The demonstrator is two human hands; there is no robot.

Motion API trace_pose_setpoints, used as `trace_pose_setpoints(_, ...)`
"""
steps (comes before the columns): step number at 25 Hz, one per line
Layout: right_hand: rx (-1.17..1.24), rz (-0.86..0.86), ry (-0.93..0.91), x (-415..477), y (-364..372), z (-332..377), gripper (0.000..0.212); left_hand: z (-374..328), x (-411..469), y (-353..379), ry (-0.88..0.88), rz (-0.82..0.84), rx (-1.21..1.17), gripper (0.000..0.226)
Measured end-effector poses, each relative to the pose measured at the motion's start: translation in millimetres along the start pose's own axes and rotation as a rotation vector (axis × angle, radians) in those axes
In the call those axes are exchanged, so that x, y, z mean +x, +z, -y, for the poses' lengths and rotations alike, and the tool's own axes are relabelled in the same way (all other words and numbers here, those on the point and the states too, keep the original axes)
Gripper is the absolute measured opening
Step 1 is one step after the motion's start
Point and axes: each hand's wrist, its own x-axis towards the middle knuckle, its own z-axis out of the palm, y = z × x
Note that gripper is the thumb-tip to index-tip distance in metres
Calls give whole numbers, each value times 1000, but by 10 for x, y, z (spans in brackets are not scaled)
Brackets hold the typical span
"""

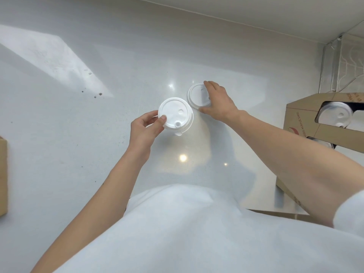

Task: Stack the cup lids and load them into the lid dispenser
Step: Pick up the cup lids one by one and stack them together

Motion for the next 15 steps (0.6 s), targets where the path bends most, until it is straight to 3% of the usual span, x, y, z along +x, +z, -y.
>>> trace_pose_setpoints(8, -69, -33, 84, -5, 59, -25, 81, -13, 43, 2, -3, -4, 3, 44)
trace_pose_setpoints(15, 262, -138, 141, -287, 68, -19, 80, -20, 16, 29, 9, 11, 23, 48)
